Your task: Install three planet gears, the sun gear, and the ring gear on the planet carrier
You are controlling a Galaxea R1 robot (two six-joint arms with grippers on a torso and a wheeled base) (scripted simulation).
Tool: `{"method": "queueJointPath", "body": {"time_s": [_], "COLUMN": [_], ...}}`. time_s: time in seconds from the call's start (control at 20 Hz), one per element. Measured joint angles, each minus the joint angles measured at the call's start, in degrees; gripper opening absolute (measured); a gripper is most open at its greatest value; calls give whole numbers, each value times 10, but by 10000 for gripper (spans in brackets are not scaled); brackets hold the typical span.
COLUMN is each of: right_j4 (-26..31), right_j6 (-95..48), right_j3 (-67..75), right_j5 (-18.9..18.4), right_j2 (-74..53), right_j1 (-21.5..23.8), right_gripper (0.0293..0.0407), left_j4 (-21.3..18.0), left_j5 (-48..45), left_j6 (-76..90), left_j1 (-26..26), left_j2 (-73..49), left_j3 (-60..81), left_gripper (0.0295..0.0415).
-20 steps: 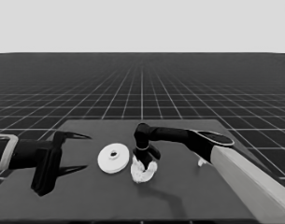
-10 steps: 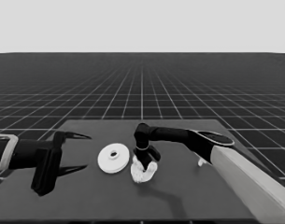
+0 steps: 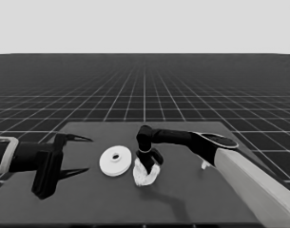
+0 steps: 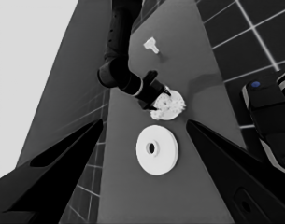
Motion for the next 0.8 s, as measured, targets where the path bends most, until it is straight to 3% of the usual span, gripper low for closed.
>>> {"method": "queueJointPath", "body": {"time_s": [0.1,0.15,0.2,0.3,0.6,0.65,0.7,0.8], "right_j4": [0,25,41,57,67,-58,-133,-203], "right_j6": [0,-225,-367,-502,-571,-812,-964,-1106], "right_j3": [0,22,32,39,41,302,502,690], "right_j5": [0,-15,-21,-22,-21,64,113,159], "right_j2": [0,-5,-7,-8,-9,-168,-410,-645], "right_j1": [0,28,50,70,78,7,-61,-117], "right_gripper": [385,393,391,386,385,405,395,386], "left_j4": [0,0,0,0,0,0,0,0], "left_j5": [0,0,0,0,0,0,0,0], "left_j6": [0,0,0,0,0,0,0,0], "left_j1": [0,0,0,0,0,0,0,0], "left_j2": [0,0,0,0,0,0,0,0], "left_j3": [0,0,0,0,0,0,0,0], "left_gripper": [385,385,385,385,385,385,385,385]}}
